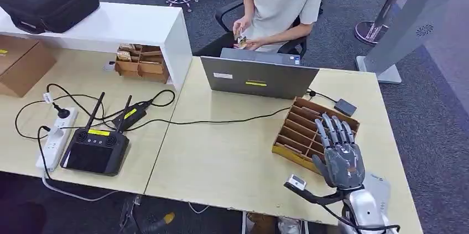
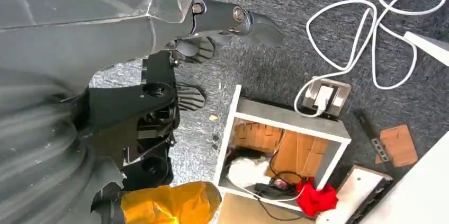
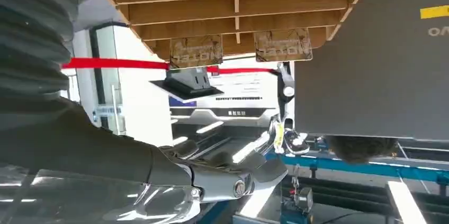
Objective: Pass the card to the sensor for recognition and then transmit it.
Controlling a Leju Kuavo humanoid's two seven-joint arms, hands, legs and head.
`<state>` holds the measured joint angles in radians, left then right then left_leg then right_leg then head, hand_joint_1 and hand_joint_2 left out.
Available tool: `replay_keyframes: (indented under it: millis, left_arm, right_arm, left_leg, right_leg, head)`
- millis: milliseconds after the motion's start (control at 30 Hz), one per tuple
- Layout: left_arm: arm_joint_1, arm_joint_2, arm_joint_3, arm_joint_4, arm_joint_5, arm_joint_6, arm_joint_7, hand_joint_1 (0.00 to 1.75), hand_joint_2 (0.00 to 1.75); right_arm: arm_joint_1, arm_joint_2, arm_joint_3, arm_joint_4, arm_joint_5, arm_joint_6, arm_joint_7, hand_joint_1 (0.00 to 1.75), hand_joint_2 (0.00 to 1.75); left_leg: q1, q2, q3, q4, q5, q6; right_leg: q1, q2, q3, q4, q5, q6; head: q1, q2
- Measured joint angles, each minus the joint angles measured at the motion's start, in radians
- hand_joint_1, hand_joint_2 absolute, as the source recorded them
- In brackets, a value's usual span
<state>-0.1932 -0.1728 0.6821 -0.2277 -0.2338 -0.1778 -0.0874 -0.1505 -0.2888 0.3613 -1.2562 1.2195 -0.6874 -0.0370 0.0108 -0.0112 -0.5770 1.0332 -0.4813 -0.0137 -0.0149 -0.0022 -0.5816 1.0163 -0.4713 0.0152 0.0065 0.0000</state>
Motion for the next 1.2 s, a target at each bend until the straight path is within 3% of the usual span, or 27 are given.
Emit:
replay_keyframes:
  millis: [400, 767, 967, 1200]
  left_arm:
    - [0.016, 0.007, -0.001, 0.0, 0.019, -0.006, -0.009, 0.0, 1.75]
    - [0.018, 0.013, -0.008, 0.0, 0.027, -0.01, -0.01, 0.0, 1.75]
    - [0.017, 0.013, -0.024, 0.0, 0.033, -0.007, -0.008, 0.0, 1.75]
    - [0.017, 0.013, -0.049, -0.001, 0.045, -0.004, -0.001, 0.0, 1.75]
  right_arm:
    - [0.105, -0.043, -0.008, -0.103, -0.044, 0.0, -0.021, 0.0, 1.75]
    - [0.13, -0.05, -0.017, -0.115, -0.045, 0.002, -0.034, 0.0, 1.75]
    - [0.121, -0.05, -0.023, -0.071, -0.042, 0.019, -0.04, 0.0, 1.75]
    - [0.062, -0.04, -0.032, 0.068, -0.038, 0.022, -0.017, 0.0, 1.75]
  left_leg:
    - [0.0, 0.0, -0.001, 0.0, 0.0, 0.0]
    - [0.0, 0.0, -0.001, 0.0, 0.0, 0.0]
    - [0.0, 0.0, -0.001, 0.0, 0.0, 0.0]
    - [0.0, 0.0, -0.001, 0.0, 0.0, 0.0]
  right_leg:
    - [0.0, 0.0, 0.0, 0.0, 0.0, 0.0]
    - [0.0, 0.0, 0.0, 0.0, 0.0, 0.0]
    - [0.0, 0.0, 0.0, 0.0, 0.0, 0.0]
    - [0.0, 0.0, 0.0, 0.0, 0.0, 0.0]
  head:
    - [0.0, 0.0]
    - [0.0, 0.0]
    - [0.0, 0.0]
    - [0.0, 0.0]
